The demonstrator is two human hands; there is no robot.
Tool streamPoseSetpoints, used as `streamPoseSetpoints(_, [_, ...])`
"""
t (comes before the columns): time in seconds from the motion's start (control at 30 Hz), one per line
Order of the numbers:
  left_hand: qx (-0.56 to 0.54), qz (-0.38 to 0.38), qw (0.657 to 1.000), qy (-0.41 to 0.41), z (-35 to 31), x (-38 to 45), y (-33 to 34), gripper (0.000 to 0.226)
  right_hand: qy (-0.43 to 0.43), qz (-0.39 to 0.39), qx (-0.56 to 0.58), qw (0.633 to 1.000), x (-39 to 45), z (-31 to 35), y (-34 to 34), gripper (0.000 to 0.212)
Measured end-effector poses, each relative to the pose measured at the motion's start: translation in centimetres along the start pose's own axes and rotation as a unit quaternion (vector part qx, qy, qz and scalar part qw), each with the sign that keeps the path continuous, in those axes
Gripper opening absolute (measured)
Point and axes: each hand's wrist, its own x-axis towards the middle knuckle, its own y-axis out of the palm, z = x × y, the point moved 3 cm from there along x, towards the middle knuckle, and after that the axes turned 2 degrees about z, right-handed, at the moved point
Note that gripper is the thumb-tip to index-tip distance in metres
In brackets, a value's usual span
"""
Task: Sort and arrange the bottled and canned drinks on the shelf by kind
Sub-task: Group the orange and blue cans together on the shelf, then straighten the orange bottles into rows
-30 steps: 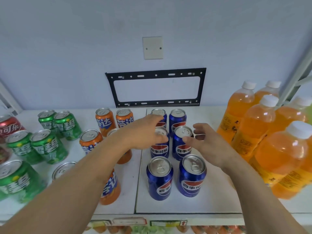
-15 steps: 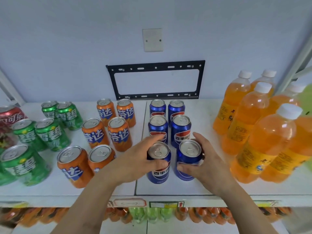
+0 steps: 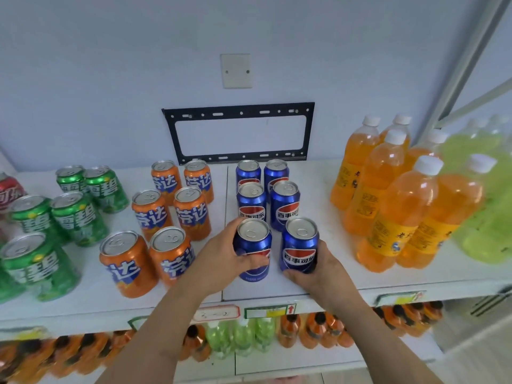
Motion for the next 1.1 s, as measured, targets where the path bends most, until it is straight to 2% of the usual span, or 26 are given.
streamPoseSetpoints(0.1, [-0.016, 0.006, 1.0, -0.003, 0.2, 0.0, 0.0, 0.068, 0.004, -0.002, -0.004, 1.0, -0.2, 0.0, 0.0, 0.081])
streamPoseSetpoints(0.2, [-0.047, -0.003, 0.999, -0.007, 0.4, -0.3, 0.3, 0.077, 0.006, 0.001, -0.009, 1.0, -0.7, 0.6, -0.1, 0.085])
streamPoseSetpoints(0.3, [-0.049, -0.025, 0.998, -0.006, -0.8, -1.4, 0.2, 0.083, 0.005, 0.014, 0.031, 0.999, -1.7, 1.5, -0.7, 0.091])
streamPoseSetpoints(0.37, [0.013, -0.072, 0.997, 0.008, -2.3, -2.1, -0.3, 0.083, -0.005, -0.003, -0.003, 1.0, -2.3, 2.5, -1.6, 0.091])
streamPoseSetpoints(0.43, [0.144, -0.114, 0.982, 0.042, -4.4, -2.9, -0.9, 0.076, -0.008, -0.038, -0.076, 0.996, -2.8, 3.8, -2.8, 0.096])
streamPoseSetpoints(0.5, [0.279, -0.121, 0.948, 0.094, -7.1, -3.5, -1.3, 0.065, -0.006, -0.066, -0.125, 0.99, -3.6, 5.5, -4.5, 0.099])
streamPoseSetpoints(0.57, [0.373, -0.111, 0.909, 0.148, -9.7, -3.8, -1.2, 0.056, -0.036, -0.075, -0.174, 0.981, -4.3, 7.6, -6.5, 0.088])
streamPoseSetpoints(0.67, [0.435, -0.11, 0.873, 0.194, -13.3, -3.5, -1.0, 0.049, -0.093, -0.075, -0.261, 0.958, -4.8, 10.5, -10.1, 0.069])
streamPoseSetpoints(0.83, [0.457, -0.124, 0.852, 0.225, -18.6, -0.1, -0.4, 0.047, -0.167, -0.122, -0.321, 0.924, -3.3, 13.7, -17.5, 0.047])
streamPoseSetpoints(0.93, [0.441, -0.139, 0.859, 0.219, -21.4, 3.2, 0.7, 0.049, -0.18, -0.153, -0.313, 0.92, -0.9, 13.7, -23.0, 0.043])
streamPoseSetpoints(1.1, [0.325, -0.142, 0.921, 0.163, -24.3, 10.8, 3.9, 0.052, -0.133, -0.159, -0.257, 0.944, 6.1, 10.2, -30.2, 0.043])
